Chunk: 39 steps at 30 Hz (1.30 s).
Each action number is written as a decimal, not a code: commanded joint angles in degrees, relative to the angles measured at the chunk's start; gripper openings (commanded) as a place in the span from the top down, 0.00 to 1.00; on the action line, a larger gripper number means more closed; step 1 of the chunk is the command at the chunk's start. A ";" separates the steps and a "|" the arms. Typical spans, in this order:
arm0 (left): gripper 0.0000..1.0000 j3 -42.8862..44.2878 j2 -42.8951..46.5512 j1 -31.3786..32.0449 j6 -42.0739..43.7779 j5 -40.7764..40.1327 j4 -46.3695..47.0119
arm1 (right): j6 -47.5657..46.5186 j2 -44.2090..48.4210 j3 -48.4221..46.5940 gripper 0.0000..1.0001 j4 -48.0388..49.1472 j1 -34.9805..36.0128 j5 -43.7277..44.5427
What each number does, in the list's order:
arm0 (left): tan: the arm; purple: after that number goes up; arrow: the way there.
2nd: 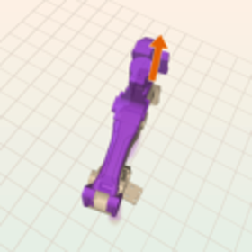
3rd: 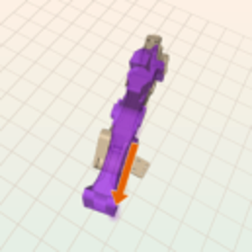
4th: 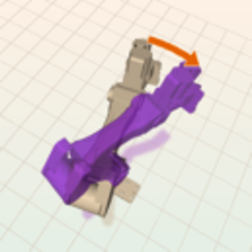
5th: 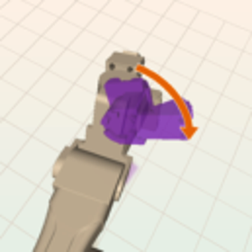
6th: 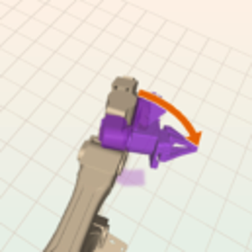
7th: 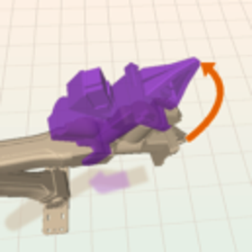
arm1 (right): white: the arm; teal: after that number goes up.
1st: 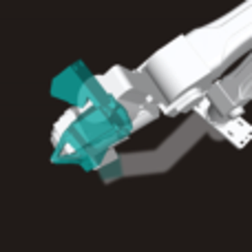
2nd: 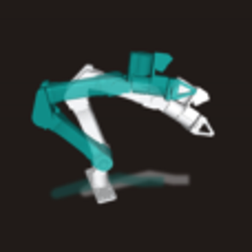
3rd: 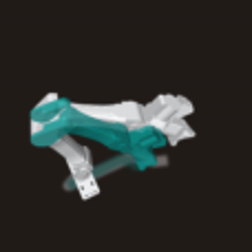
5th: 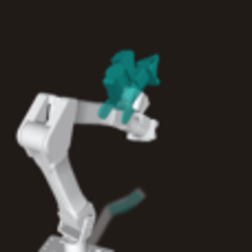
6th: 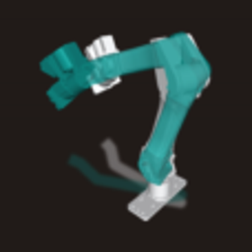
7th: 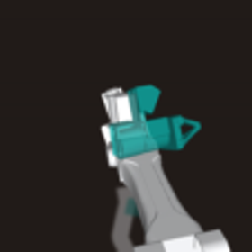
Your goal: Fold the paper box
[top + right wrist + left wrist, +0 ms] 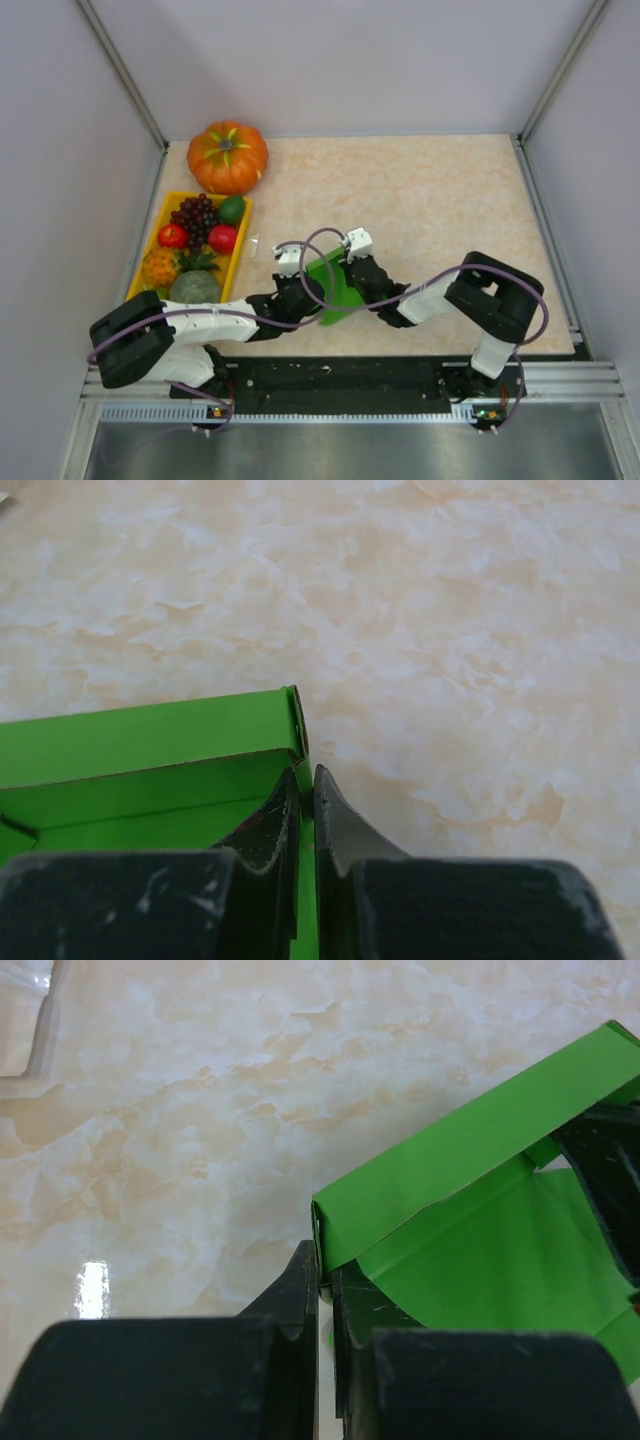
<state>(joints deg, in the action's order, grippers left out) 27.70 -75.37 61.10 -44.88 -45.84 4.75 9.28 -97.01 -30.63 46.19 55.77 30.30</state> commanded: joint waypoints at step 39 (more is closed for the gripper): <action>1.00 1.21 0.32 0.07 2.25 -5.04 -3.17 | -0.47 31.38 12.97 0.30 -16.06 0.04 -10.07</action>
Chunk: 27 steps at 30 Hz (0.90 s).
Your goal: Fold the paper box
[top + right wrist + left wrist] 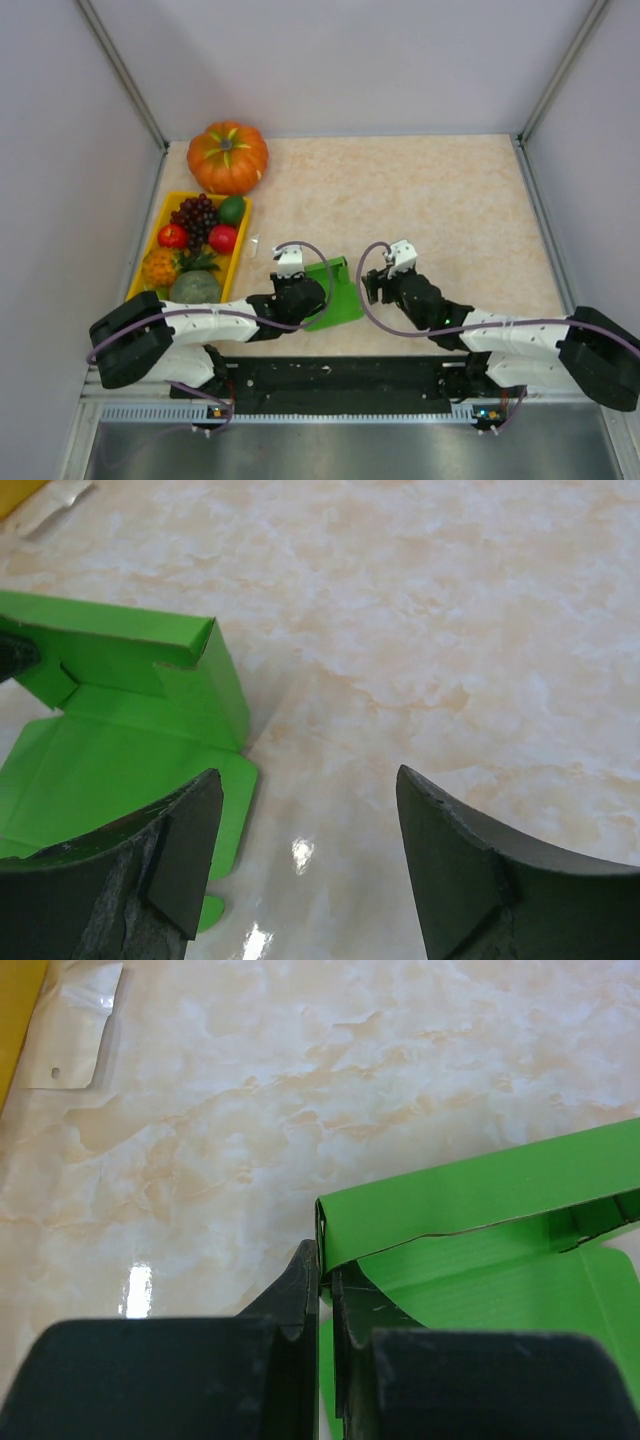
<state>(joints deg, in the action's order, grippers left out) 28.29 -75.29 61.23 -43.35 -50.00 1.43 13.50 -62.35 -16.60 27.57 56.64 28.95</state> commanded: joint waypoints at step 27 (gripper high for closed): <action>1.00 -0.78 1.98 0.11 5.03 3.24 4.37 | -13.94 -28.10 -11.18 0.41 19.10 -8.30 -37.18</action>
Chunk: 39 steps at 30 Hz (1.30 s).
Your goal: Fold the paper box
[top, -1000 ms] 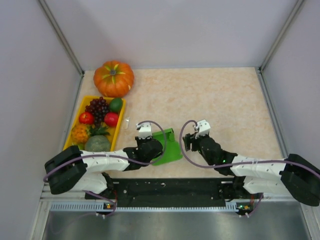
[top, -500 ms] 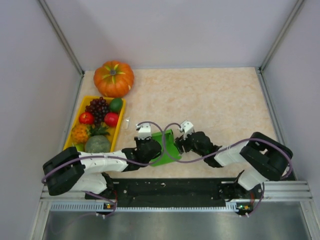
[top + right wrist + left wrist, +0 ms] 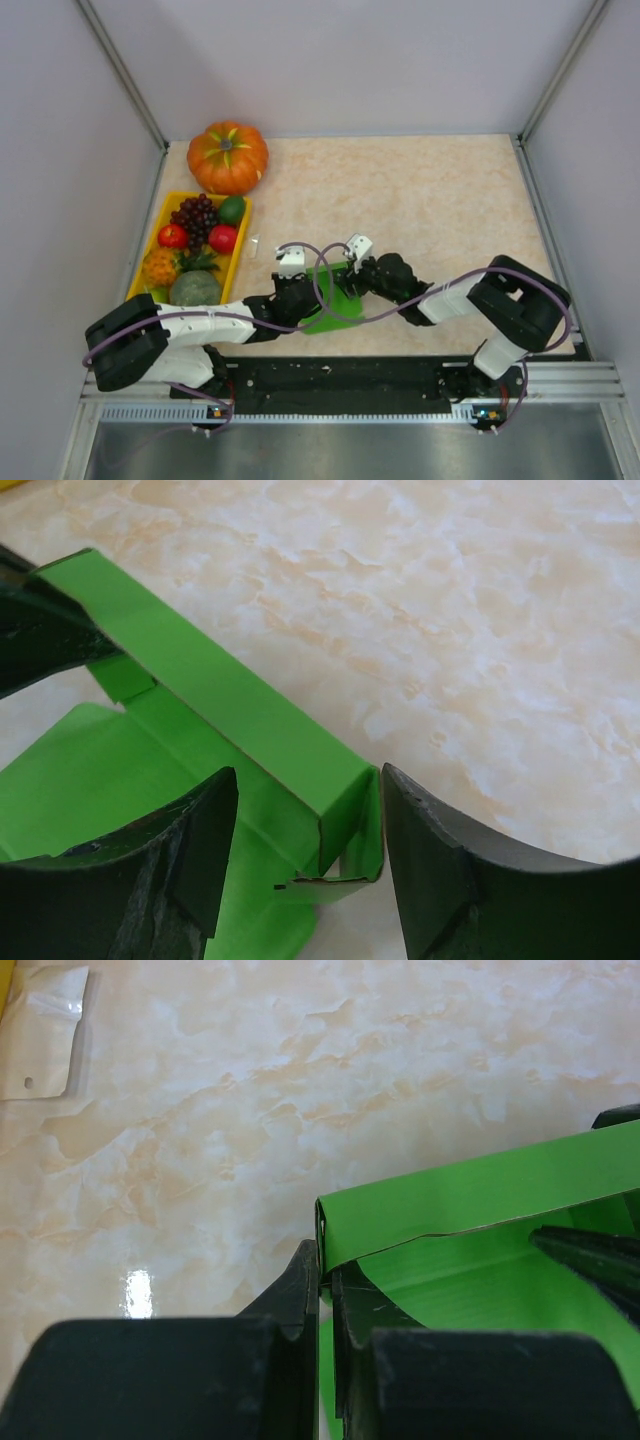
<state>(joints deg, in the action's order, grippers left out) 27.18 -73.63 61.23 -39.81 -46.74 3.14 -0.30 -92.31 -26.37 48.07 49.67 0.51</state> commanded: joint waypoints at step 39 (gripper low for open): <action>1.00 -0.11 0.06 0.03 2.90 -0.37 3.37 | -3.13 4.34 -2.11 0.71 -5.63 -11.44 -26.52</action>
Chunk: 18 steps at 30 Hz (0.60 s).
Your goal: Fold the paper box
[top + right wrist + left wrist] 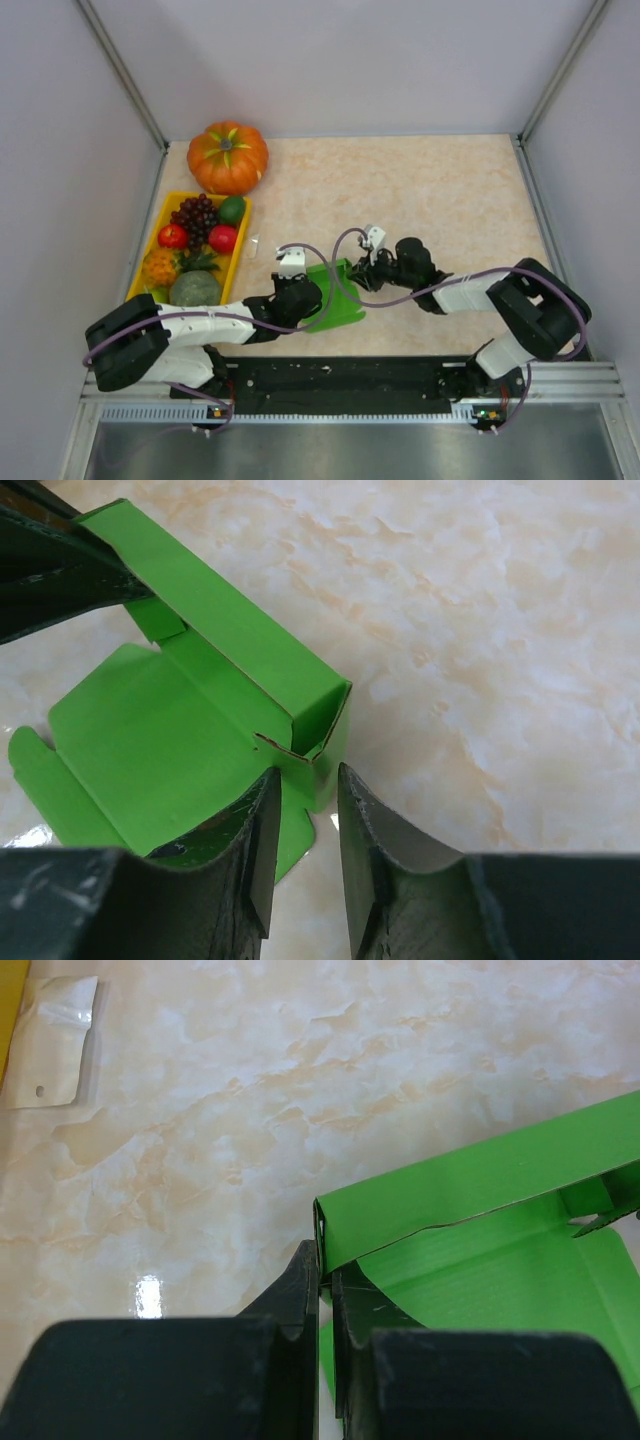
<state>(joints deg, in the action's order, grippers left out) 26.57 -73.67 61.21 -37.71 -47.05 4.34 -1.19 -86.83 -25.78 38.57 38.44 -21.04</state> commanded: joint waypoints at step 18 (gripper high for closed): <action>1.00 1.47 -0.51 0.14 0.36 1.70 2.34 | -2.06 -5.37 -1.82 0.85 13.98 10.08 20.48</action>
<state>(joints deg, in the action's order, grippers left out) 26.57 -74.28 60.77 -37.41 -48.12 4.25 -2.57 -90.70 -26.37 45.19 45.25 -9.65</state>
